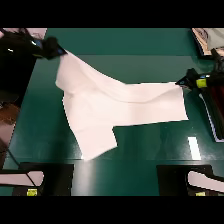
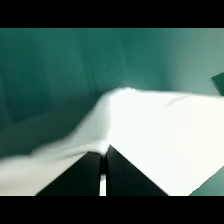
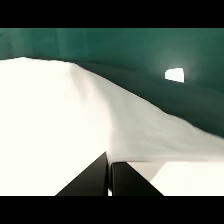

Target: Fold the shirts.

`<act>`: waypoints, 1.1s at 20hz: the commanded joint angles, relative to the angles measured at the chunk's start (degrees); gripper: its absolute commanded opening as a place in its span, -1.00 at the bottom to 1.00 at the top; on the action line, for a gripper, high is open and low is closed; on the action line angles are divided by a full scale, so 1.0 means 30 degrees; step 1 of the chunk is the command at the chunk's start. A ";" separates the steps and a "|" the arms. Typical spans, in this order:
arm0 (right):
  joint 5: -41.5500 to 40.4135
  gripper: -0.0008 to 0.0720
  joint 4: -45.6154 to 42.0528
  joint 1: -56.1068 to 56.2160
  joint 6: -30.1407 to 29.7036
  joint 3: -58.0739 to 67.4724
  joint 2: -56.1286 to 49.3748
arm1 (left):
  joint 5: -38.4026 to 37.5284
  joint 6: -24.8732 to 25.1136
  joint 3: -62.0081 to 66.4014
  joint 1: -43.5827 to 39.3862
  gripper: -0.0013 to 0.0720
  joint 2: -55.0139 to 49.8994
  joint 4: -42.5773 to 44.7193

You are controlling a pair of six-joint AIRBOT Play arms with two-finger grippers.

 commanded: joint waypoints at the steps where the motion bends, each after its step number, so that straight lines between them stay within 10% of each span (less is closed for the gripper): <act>1: -0.2645 -0.92 -0.0080 0.0583 -0.0182 0.1231 -0.2455 | 0.0474 0.0466 -0.0233 -0.0015 -0.44 -0.2739 -0.0248; 2: -0.2506 -0.53 -0.0080 0.0532 -0.0401 0.2033 -0.2914 | 0.0481 0.0474 -0.0233 0.0007 0.58 -0.2769 -0.0102; 3: -0.2346 0.26 -0.0058 0.0350 -0.0423 0.2725 -0.3220 | 0.0401 0.0466 -0.0197 0.0131 1.00 -0.2674 0.0029; 4: -0.1792 0.58 -0.0066 0.0080 -0.0423 0.3453 -0.3388 | -0.0175 0.0466 0.0073 0.0408 0.74 -0.2652 0.0036; 6: 0.0007 0.52 -0.0102 -0.0685 -0.0503 0.4546 -0.3264 | -0.2572 0.0466 0.0831 0.1392 0.52 -0.2645 0.0029; 9: 0.2535 -0.08 -0.0561 -0.1843 -0.1639 0.4641 -0.2106 | -0.4998 0.0459 -0.0087 0.2688 0.52 -0.1603 0.0903; 22: 0.4575 -0.08 -0.3432 -0.2244 -0.1632 0.4641 0.0729 | 0.2448 -0.0452 -2.1529 0.2754 0.52 1.0958 0.1005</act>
